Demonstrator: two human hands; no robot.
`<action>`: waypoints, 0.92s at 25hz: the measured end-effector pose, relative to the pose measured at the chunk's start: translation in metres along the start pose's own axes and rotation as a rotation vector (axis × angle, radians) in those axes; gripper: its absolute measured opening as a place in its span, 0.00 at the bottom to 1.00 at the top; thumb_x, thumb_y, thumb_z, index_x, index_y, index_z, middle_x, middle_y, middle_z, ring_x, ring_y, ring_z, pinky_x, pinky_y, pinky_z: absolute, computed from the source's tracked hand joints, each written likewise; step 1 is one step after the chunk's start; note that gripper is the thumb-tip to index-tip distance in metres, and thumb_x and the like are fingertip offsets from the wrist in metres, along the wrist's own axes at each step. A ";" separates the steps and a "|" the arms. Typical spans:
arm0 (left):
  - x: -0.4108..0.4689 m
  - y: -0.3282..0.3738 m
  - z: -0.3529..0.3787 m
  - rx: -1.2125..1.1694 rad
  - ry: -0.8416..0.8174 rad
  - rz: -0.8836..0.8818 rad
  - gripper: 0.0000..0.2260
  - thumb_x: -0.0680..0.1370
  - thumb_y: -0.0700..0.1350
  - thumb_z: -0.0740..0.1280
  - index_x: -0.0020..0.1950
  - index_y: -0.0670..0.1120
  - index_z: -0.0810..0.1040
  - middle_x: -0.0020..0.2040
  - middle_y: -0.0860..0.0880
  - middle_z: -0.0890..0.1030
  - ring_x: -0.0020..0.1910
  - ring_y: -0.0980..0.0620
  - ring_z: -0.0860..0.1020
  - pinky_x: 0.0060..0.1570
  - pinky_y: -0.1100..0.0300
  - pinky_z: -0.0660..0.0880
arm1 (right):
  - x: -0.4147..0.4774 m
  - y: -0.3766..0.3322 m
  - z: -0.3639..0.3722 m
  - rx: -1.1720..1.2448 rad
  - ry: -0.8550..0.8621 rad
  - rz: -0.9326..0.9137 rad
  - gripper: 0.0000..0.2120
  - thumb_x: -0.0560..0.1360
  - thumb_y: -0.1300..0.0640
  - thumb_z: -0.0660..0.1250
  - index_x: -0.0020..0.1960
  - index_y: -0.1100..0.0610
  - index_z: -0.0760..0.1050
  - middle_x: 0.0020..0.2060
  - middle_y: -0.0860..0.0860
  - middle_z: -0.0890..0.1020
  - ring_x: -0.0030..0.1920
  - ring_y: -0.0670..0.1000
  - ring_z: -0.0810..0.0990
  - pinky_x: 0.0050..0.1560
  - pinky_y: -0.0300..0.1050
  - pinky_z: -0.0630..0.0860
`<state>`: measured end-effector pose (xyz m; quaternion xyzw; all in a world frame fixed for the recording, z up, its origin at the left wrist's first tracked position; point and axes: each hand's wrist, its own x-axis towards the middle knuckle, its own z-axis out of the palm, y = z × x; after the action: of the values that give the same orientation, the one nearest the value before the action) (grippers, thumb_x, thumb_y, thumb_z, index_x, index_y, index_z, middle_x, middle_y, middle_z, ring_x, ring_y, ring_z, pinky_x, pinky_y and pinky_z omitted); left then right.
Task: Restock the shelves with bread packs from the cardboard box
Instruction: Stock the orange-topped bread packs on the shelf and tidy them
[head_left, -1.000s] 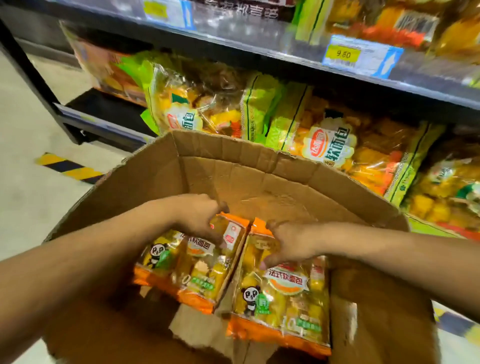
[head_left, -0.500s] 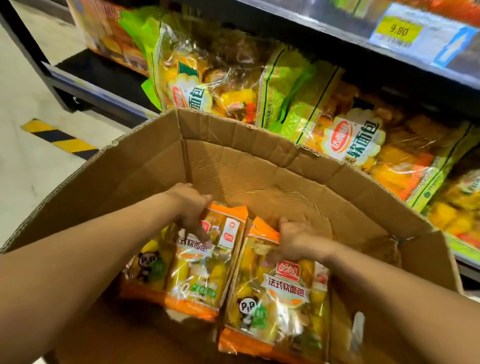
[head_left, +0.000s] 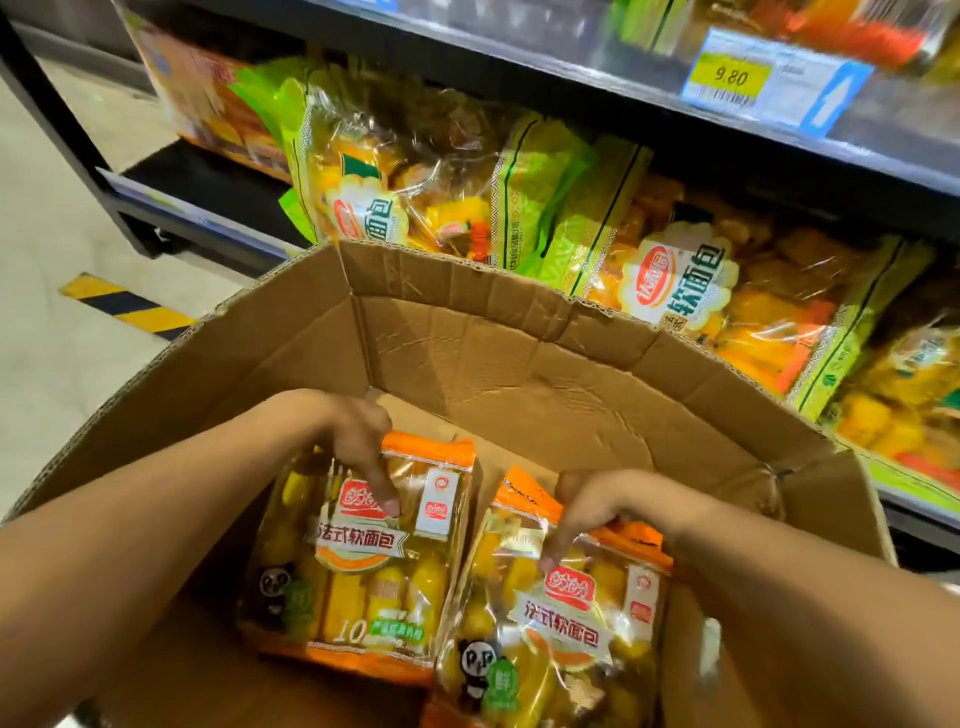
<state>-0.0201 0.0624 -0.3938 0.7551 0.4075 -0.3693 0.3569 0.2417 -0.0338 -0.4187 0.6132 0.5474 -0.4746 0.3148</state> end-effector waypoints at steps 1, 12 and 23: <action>-0.006 0.001 0.000 -0.009 0.023 -0.004 0.28 0.58 0.63 0.79 0.53 0.51 0.83 0.46 0.58 0.85 0.47 0.58 0.83 0.53 0.60 0.79 | -0.003 -0.002 0.000 0.002 0.000 0.017 0.25 0.59 0.42 0.79 0.44 0.59 0.77 0.36 0.53 0.81 0.33 0.53 0.79 0.34 0.44 0.76; -0.076 0.013 -0.011 -0.062 0.436 0.003 0.31 0.57 0.63 0.79 0.53 0.52 0.72 0.47 0.56 0.81 0.46 0.58 0.79 0.46 0.59 0.78 | -0.017 0.003 0.015 0.256 0.013 -0.038 0.10 0.73 0.50 0.71 0.47 0.52 0.71 0.47 0.51 0.78 0.52 0.53 0.79 0.40 0.40 0.73; -0.123 0.039 -0.031 -0.015 0.578 -0.012 0.40 0.61 0.62 0.78 0.68 0.48 0.68 0.60 0.51 0.76 0.57 0.51 0.75 0.56 0.56 0.76 | -0.046 -0.001 0.017 0.134 -0.167 -0.056 0.26 0.70 0.44 0.72 0.64 0.53 0.73 0.63 0.53 0.78 0.62 0.56 0.77 0.63 0.49 0.72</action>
<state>-0.0261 0.0295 -0.2657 0.8240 0.4994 -0.1378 0.2292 0.2391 -0.0660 -0.3821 0.5755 0.5033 -0.5683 0.3042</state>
